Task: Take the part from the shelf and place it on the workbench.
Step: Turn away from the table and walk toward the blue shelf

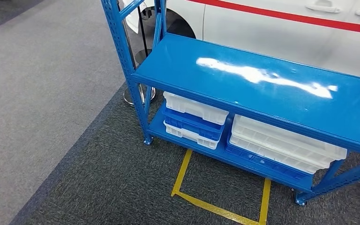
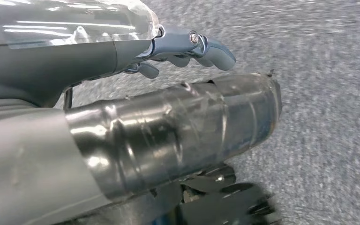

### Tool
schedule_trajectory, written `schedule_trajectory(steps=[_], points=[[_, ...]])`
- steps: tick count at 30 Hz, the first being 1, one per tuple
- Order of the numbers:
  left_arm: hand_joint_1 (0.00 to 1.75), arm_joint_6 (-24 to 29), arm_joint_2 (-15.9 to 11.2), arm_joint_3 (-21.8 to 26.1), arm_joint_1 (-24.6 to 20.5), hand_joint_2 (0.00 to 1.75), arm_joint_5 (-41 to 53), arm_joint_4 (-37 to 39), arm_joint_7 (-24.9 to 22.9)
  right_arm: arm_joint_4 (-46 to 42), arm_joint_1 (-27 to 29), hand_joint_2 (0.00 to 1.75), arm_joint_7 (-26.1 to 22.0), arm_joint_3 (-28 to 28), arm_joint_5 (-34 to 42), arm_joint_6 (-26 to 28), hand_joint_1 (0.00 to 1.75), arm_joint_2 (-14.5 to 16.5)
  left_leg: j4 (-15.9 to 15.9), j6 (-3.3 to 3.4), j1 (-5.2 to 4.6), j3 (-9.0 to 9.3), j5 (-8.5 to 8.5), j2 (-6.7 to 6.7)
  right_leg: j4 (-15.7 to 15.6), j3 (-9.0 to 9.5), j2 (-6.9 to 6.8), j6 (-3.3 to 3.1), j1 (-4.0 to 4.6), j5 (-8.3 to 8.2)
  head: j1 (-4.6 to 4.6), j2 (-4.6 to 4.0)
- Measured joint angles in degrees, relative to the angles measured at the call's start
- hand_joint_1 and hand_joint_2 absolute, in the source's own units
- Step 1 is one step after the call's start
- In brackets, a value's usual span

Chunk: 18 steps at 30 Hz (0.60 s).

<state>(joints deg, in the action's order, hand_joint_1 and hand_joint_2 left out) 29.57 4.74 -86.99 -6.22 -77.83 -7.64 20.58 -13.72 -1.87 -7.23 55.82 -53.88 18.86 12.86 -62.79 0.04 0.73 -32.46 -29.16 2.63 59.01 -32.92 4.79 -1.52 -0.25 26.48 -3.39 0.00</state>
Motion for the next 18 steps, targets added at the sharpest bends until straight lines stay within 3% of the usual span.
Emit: schedule_trajectory(steps=[2,4,5,7,9,11,12,13,15,16,18], points=[[0.0,0.0,-0.1,0.0,0.0,0.0,0.0,0.0,0.0,0.0,-0.1,0.0,0.0,0.0,0.0,0.0,0.0,0.1,4.3,0.47,-0.07,1.6,1.24,2.19,0.2,-0.43,1.28,0.54,-0.15,-0.1,-0.01,0.0],[0.0,0.0,-0.1,0.0,-0.1,0.0,0.0,0.0,0.0,0.0,0.0,0.0,0.0,0.0,0.0,-0.1,0.0,0.1,4.9,0.87,-0.16,1.87,1.24,1.57,0.1,-0.82,2.55,1.41,-0.32,-0.39,0.0,0.0],[0.0,0.0,-0.1,0.0,-0.2,0.0,0.0,0.0,0.0,0.0,0.1,0.0,0.0,0.0,0.0,-0.1,0.0,0.1,5.3,1.19,-0.08,2.07,1.48,0.87,0.2,-0.96,2.34,1.73,-0.32,-0.36,0.02,0.0],[0.0,0.0,0.0,0.0,-0.2,0.0,-0.1,0.0,0.0,0.0,0.1,0.0,-0.2,0.0,-0.1,-0.1,0.0,0.1,6.1,1.96,0.26,2.41,2.02,-0.62,2.6,-2.19,-0.36,2.16,-0.12,1.31,-0.11,0.0],[0.0,0.0,0.0,0.0,-0.1,0.0,-0.1,0.0,0.0,0.0,0.0,0.0,-0.5,0.0,-0.3,-0.2,0.0,0.1,6.4,2.33,0.31,2.46,2.12,-1.98,9.1,-5.42,-3.46,2.52,-0.28,5.05,-0.24,0.0],[0.0,0.0,0.0,0.0,0.1,0.0,-0.3,0.0,0.0,0.0,0.0,0.0,-0.7,0.0,-0.6,-0.4,0.0,0.1,6.3,2.31,0.31,2.41,2.01,-3.16,15.1,-8.25,-4.18,3.09,-0.71,7.22,-0.23,0.0],[0.0,0.0,0.0,0.0,0.1,0.0,-0.4,0.0,0.0,0.0,0.0,0.0,-0.9,0.0,-0.7,-0.6,0.0,0.1,6.3,2.2,0.34,2.44,1.92,-3.58,15.4,-8.26,-4.33,3.33,-0.95,6.71,-0.23,0.0],[0.0,0.0,0.0,0.0,0.0,0.0,-0.5,0.0,0.0,0.0,0.1,0.0,-1.0,0.0,-0.9,-0.8,0.0,0.1,6.2,2.05,0.39,2.52,1.82,-3.87,13.4,-7.0,-4.49,3.49,-1.17,5.19,-0.23,0.0],[0.0,0.0,0.0,0.0,-0.1,0.0,-0.6,0.0,0.1,0.0,0.1,0.0,-1.2,0.0,-1.1,-1.2,0.0,0.0,5.9,1.52,0.39,2.71,1.47,-4.15,5.6,-2.59,-4.96,3.52,-1.36,1.82,-0.25,0.0],[0.0,0.0,0.0,0.0,-0.1,0.0,-0.6,0.0,0.1,0.0,0.1,0.0,-1.3,0.0,-1.3,-1.3,0.0,0.0,5.7,1.16,0.29,2.75,1.24,-4.21,2.4,-0.87,-5.11,3.32,-1.3,0.89,-0.22,0.0],[0.0,0.0,0.0,0.0,-0.1,0.0,-0.6,0.0,0.1,0.0,0.1,0.0,-1.3,0.0,-1.6,-1.4,0.0,0.0,5.5,0.39,0.07,2.78,0.94,-4.27,0.1,0.34,-5.2,2.68,-0.96,0.83,-0.14,0.0]])
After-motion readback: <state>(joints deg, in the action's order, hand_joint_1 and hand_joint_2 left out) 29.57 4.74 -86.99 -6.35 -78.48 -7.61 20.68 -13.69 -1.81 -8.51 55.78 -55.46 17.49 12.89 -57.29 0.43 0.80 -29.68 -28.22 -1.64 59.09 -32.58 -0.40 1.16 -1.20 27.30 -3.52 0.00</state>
